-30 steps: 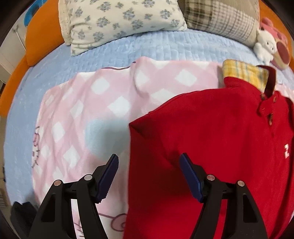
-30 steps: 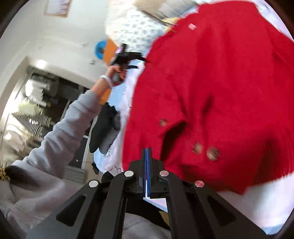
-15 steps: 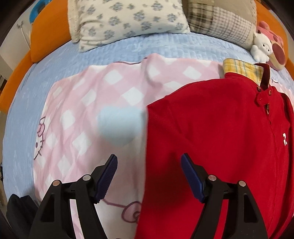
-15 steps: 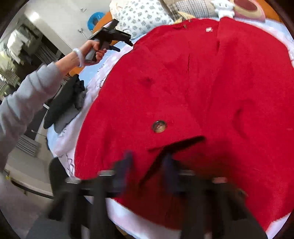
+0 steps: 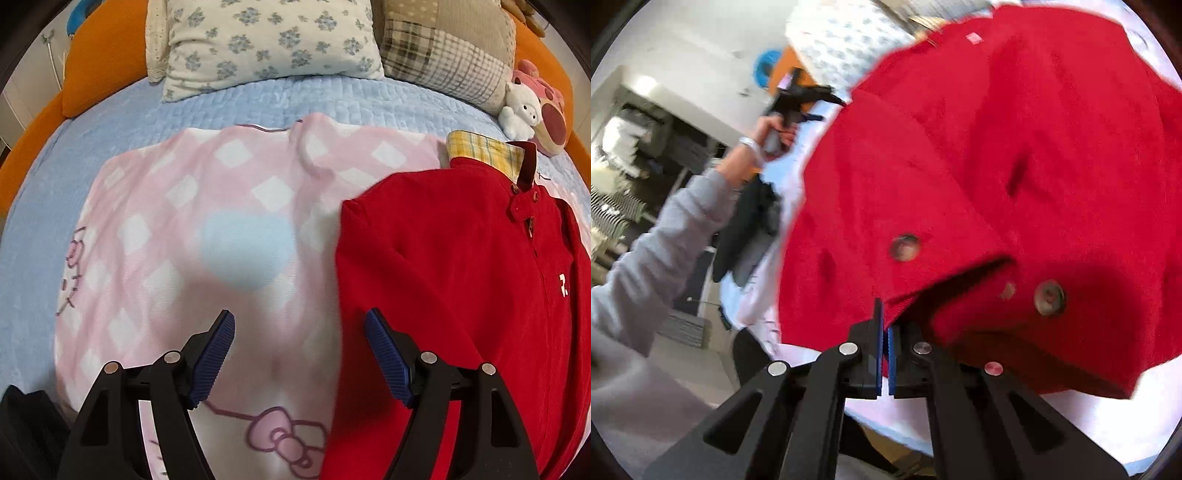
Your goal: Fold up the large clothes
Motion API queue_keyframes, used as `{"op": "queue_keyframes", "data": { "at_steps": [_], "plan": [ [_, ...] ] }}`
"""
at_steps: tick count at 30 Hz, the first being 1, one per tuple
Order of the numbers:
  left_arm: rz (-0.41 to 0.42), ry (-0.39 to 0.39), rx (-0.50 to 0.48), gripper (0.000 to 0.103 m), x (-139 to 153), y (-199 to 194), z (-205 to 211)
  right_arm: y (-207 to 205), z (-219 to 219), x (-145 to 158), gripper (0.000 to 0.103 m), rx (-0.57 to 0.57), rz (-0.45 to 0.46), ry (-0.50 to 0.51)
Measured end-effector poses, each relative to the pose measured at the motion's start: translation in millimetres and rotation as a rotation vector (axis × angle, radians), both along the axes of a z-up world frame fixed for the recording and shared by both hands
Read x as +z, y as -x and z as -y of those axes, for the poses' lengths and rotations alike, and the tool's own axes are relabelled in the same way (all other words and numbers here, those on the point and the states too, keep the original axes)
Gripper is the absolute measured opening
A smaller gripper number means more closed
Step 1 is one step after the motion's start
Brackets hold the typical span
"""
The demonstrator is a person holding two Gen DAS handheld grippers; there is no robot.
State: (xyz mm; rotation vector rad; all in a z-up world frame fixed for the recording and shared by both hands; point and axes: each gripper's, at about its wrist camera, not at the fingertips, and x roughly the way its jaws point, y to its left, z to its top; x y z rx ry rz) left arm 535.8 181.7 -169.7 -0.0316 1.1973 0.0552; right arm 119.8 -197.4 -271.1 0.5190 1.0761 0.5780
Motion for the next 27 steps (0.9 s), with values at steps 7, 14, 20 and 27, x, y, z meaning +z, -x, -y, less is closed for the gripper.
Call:
{"op": "queue_keyframes", "data": {
  "at_steps": [7,14,20,27],
  "plan": [
    [0.147,-0.039,-0.01,0.076,10.2,5.1,9.4,5.7,2.6,5.9,0.027,0.122,-0.066,0.063],
    [0.165,0.045,-0.028,0.072,11.6,-20.3,2.2,11.5,13.6,78.6,0.035,0.166,0.126,-0.043],
    [0.056,0.058,-0.049,0.063,-34.8,-50.7,21.4,-49.7,-30.5,56.7,0.028,0.093,0.176,0.006],
    [0.081,0.078,-0.014,0.069,-24.8,-52.9,9.8,-62.1,-25.1,35.0,0.015,-0.061,0.154,0.33]
  ]
}}
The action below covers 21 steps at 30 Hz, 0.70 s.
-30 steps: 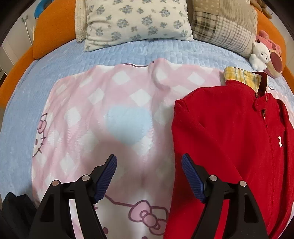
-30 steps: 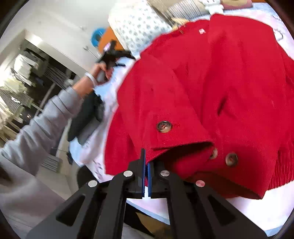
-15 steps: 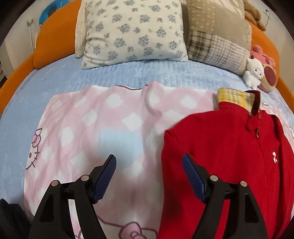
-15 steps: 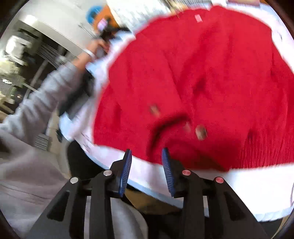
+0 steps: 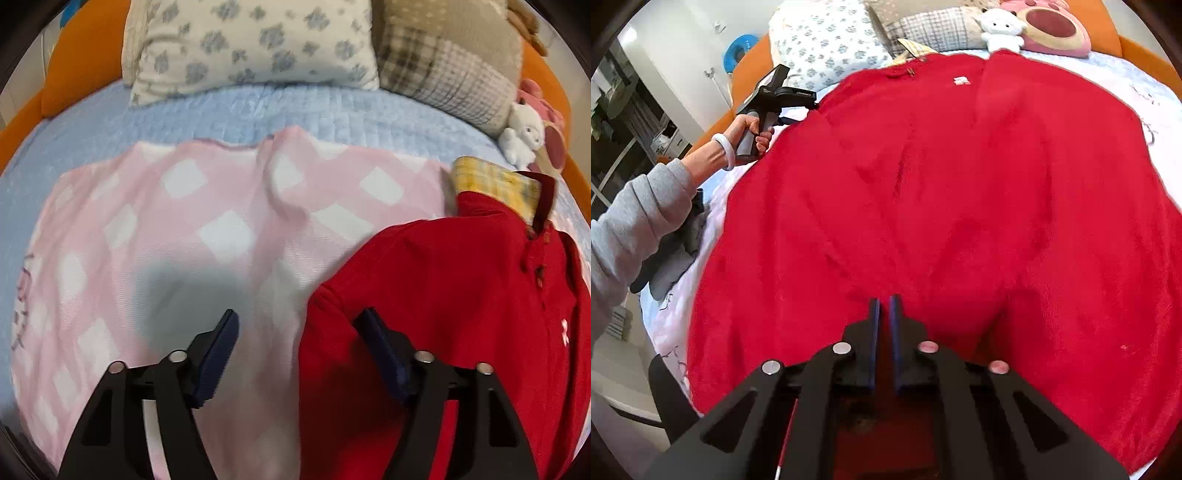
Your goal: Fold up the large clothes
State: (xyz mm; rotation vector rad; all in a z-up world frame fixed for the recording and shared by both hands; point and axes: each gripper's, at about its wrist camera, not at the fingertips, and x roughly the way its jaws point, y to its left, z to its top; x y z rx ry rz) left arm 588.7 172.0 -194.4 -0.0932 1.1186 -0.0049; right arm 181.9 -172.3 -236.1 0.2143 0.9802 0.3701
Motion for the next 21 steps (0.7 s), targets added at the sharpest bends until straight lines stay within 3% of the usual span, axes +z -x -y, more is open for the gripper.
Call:
{"op": "queue_keyframes", "data": {
  "at_steps": [1,2,3,5,7,10,13,17,21],
  "plan": [
    [0.019,-0.011,-0.019,0.069,10.0,8.0,-0.1,2.4,-6.5,9.5,0.038,0.018,0.031,0.007],
    [0.036,-0.018,-0.036,0.07,20.9,17.7,-1.4,5.1,-19.5,22.4,0.071,0.059,0.082,0.011],
    [0.045,-0.016,-0.048,0.072,31.0,27.4,-4.2,8.6,-32.6,31.9,0.081,0.094,0.123,0.017],
    [0.049,-0.005,-0.065,0.078,45.7,44.1,-10.4,17.6,-72.8,47.6,0.082,0.208,0.219,0.057],
    [0.044,0.009,-0.08,0.081,53.4,60.5,-18.1,23.2,-124.4,50.3,0.082,0.319,0.252,0.119],
    [0.022,0.024,-0.099,0.082,51.1,80.6,-31.5,47.8,-201.5,34.6,0.081,0.435,0.294,0.245],
    [-0.012,0.072,-0.086,0.081,33.1,85.8,-48.3,69.2,-249.0,12.1,0.079,0.497,0.29,0.359],
    [-0.067,0.165,-0.039,0.081,5.0,85.8,-63.8,103.2,-268.1,-25.5,0.075,0.537,0.3,0.614],
    [-0.11,0.208,-0.013,0.071,-15.1,80.5,-63.5,120.7,-249.3,-35.4,0.075,0.5,0.323,0.668]
  ]
}}
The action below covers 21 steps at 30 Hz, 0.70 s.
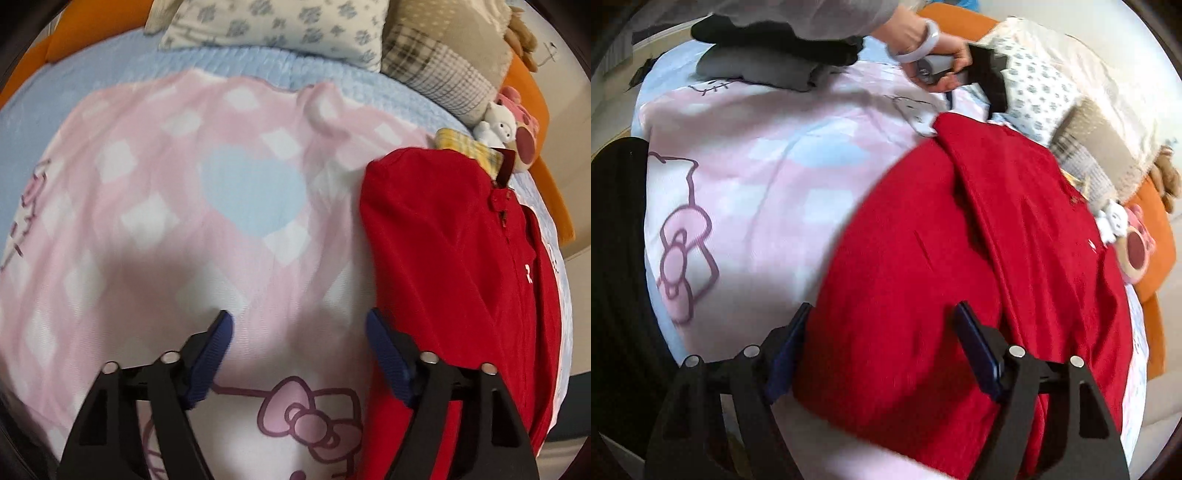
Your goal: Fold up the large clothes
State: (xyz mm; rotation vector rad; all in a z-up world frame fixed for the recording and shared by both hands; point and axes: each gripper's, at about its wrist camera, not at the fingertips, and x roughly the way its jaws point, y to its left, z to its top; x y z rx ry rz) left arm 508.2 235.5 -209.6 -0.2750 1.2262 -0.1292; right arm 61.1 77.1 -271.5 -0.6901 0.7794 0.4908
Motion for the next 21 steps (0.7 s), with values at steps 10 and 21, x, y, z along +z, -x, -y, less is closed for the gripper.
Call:
{"op": "queue_keyframes", "data": {
  "at_steps": [10,21],
  "plan": [
    [-0.016,0.177,0.053,0.069,-12.0,-26.1,13.4,-9.4,39.8,32.8,0.018,-0.017,0.024,-0.111],
    [0.051,0.576,0.161,0.064,-24.7,-14.1,-5.7,3.8,54.3,33.4,0.036,0.053,0.007,-0.205]
  ]
}}
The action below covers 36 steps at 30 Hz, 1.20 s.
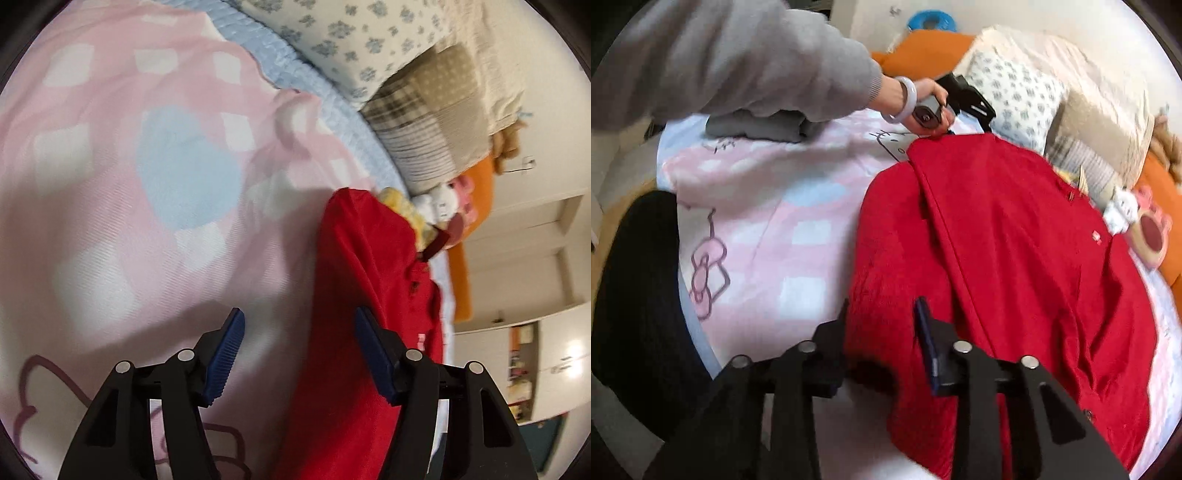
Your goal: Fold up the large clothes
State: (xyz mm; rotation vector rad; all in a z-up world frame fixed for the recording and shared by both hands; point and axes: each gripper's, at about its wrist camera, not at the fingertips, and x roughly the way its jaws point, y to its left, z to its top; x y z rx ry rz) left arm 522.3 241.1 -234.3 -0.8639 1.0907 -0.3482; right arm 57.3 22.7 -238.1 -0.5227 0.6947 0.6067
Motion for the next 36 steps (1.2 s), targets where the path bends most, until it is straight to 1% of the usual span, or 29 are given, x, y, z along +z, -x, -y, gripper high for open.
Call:
{"op": "queue_keyframes", "data": {
  "at_steps": [2,3,5,6,9,10,12,13,15,16,17,18,19,20,21,22,23,24,25,26,27,29,30,31,32,33,34,35,36],
  "plan": [
    [0.049,0.053,0.0,0.064,1.9,4.6,-0.8,3.7,0.5,-8.0,0.037,-0.003,0.016,0.032],
    [0.082,0.077,0.007,0.065,3.9,7.9,-2.0,3.8,2.3,-9.2,0.038,-0.01,0.01,0.026],
    [0.097,0.079,0.015,0.07,5.2,9.9,-4.3,-0.8,6.1,-7.9,0.042,-0.025,-0.008,0.007],
    [0.101,0.095,0.012,0.071,4.3,10.4,-4.9,-2.7,7.3,-7.5,0.043,-0.033,-0.012,0.002],
    [0.13,0.137,0.007,0.072,3.4,14.7,-7.1,-4.7,8.0,-6.8,0.045,-0.045,-0.015,-0.004],
    [0.127,0.126,-0.006,0.072,2.6,14.4,-3.4,-3.6,7.1,-7.1,0.045,-0.046,-0.013,-0.002],
    [0.08,0.061,-0.059,0.073,-3.1,9.1,7.0,-1.3,4.8,-8.4,0.045,-0.04,-0.002,0.004],
    [0.072,0.036,-0.077,0.072,-4.1,8.1,11.8,-0.3,3.9,-8.7,0.045,-0.038,0.002,0.006],
    [0.093,0.002,-0.076,0.072,0.5,8.7,16.8,3.8,-0.1,-8.9,0.046,-0.031,0.032,0.029],
    [0.096,0.011,-0.068,0.071,0.9,8.4,16.3,7.5,-4.1,-9.8,0.047,-0.025,0.059,0.053],
    [0.087,0.012,-0.053,0.062,1.3,6.9,15.1,10.5,-6.6,-10.5,0.048,-0.015,0.081,0.072],
    [0.067,-0.01,-0.039,0.042,1.0,6.1,13.8,13.2,-9.3,-11.4,0.048,0.0,0.092,0.086],
    [0.035,-0.042,-0.029,0.032,-0.1,4.3,13.3,14.2,-10.6,-12.0,0.046,0.011,0.088,0.088],
    [0.001,-0.053,-0.029,0.019,-2.5,2.7,13.0,15.1,-12.3,-12.3,0.046,0.029,0.067,0.08],
    [-0.02,-0.059,-0.02,0.017,-3.4,3.1,11.2,14.7,-13.5,-13.2,0.045,0.036,0.047,0.073],
    [-0.028,-0.064,-0.011,0.015,-4.0,4.1,9.8,14.5,-14.9,-14.5,0.041,0.038,0.038,0.074],
    [-0.036,-0.081,-0.006,0.011,-2.0,4.5,11.3,13.3,-16.2,-16.8,0.03,0.042,0.03,0.078],
    [-0.041,-0.106,-0.001,0.01,-0.2,4.5,13.0,11.4,-16.2,-19.0,0.027,0.036,0.023,0.078],
    [-0.05,-0.152,0.007,0.009,4.7,3.8,17.4,10.5,-15.5,-19.5,0.022,0.033,0.012,0.065],
    [-0.059,-0.205,0.012,0.009,10.9,2.1,22.7,8.2,-12.0,-17.5,0.016,0.02,-0.008,0.035],
    [-0.073,-0.261,0.023,0.008,18.5,-0.1,28.9,5.6,-5.7,-13.4,0.015,0.002,-0.022,-0.009],
    [-0.099,-0.319,0.06,0.008,32.5,-3.6,39.4,-2.6,10.7,-6.3,0.014,-0.029,-0.079,-0.127],
    [-0.103,-0.329,0.078,0.008,40.8,-4.2,42.0,-7.3,21.0,-3.3,0.013,-0.049,-0.109,-0.194],
    [-0.106,-0.349,0.095,0.008,54.3,-5.0,50.6,-13.9,33.7,-1.8,0.013,-0.065,-0.17,-0.282],
    [-0.114,-0.374,0.103,0.008,65.6,-6.6,59.9,-17.5,43.4,-1.6,0.013,-0.083,-0.207,-0.344],
    [-0.122,-0.409,0.105,0.008,77.9,-8.1,71.5,-20.8,53.0,-2.0,0.013,-0.093,-0.241,-0.401],
    [-0.126,-0.439,0.095,0.008,88.9,-10.8,84.5,-25.1,62.9,-3.8,0.012,-0.098,-0.294,-0.459],
    [-0.119,-0.462,0.083,0.008,99.2,-12.6,97.0,-27.5,69.1,-4.5,0.012,-0.101,-0.326,-0.499],
    [-0.104,-0.485,0.073,0.008,110.9,-14.0,112.2,-30.9,80.1,-5.5,0.012,-0.111,-0.366,-0.565]
  ]
}}
